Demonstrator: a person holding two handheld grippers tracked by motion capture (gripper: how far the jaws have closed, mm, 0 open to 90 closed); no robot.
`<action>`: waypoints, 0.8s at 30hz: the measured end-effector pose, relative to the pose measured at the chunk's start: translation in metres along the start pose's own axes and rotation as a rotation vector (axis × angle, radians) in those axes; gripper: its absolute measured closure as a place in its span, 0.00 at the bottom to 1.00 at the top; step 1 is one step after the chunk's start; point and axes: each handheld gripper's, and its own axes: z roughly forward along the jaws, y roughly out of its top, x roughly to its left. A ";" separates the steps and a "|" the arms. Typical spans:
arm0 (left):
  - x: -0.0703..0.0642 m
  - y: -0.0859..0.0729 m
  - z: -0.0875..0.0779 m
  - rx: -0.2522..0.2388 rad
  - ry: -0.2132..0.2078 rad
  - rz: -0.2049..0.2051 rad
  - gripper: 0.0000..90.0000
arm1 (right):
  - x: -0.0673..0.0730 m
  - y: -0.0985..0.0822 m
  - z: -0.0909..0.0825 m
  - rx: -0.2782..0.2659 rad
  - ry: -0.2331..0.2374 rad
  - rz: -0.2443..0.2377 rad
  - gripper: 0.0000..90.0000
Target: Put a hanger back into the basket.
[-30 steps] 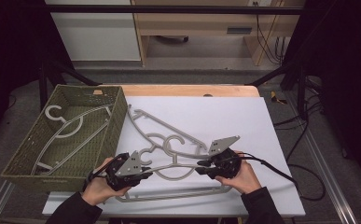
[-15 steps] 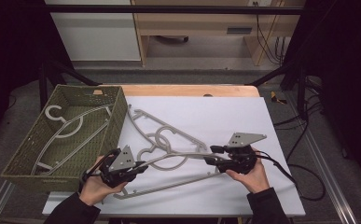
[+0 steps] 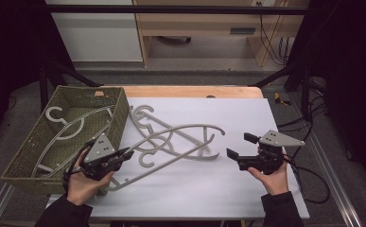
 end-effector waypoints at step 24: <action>0.078 0.013 -0.054 -0.095 0.168 -0.087 0.91 | -0.013 -0.006 -0.003 0.000 -0.062 0.053 0.06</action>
